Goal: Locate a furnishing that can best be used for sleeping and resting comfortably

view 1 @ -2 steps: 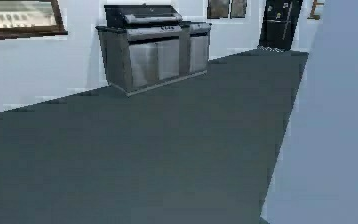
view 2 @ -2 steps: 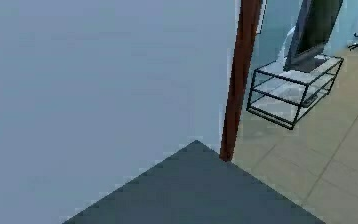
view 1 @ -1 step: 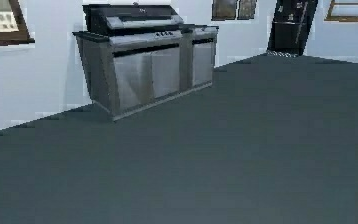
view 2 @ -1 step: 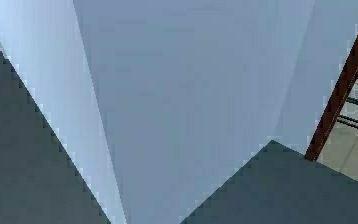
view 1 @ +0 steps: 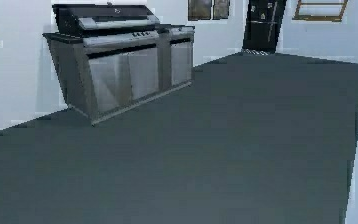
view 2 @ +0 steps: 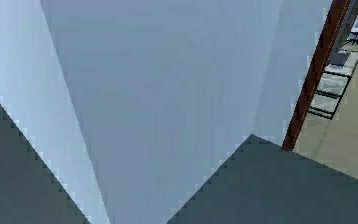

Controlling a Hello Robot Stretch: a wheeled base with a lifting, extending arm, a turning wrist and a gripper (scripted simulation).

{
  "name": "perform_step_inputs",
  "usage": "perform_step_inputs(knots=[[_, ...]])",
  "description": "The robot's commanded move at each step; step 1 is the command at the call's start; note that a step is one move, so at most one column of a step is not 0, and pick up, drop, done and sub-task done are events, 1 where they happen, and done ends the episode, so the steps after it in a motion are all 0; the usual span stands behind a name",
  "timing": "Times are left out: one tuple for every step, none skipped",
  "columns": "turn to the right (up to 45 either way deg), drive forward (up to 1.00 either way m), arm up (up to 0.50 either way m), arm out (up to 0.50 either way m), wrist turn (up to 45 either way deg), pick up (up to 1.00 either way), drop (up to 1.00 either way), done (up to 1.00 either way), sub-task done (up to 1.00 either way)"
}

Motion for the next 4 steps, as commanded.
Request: perform_step_inputs(knots=[[0.0, 0.5, 0.0, 0.0, 0.0, 0.0, 0.0, 0.0, 0.0], [42.0, 0.0, 0.0, 0.0, 0.0, 0.0, 0.0, 0.0, 0.0], [0.0, 1.0, 0.0, 0.0, 0.0, 0.0, 0.0, 0.0, 0.0], [0.0, 1.0, 0.0, 0.0, 0.0, 0.0, 0.0, 0.0, 0.0]])
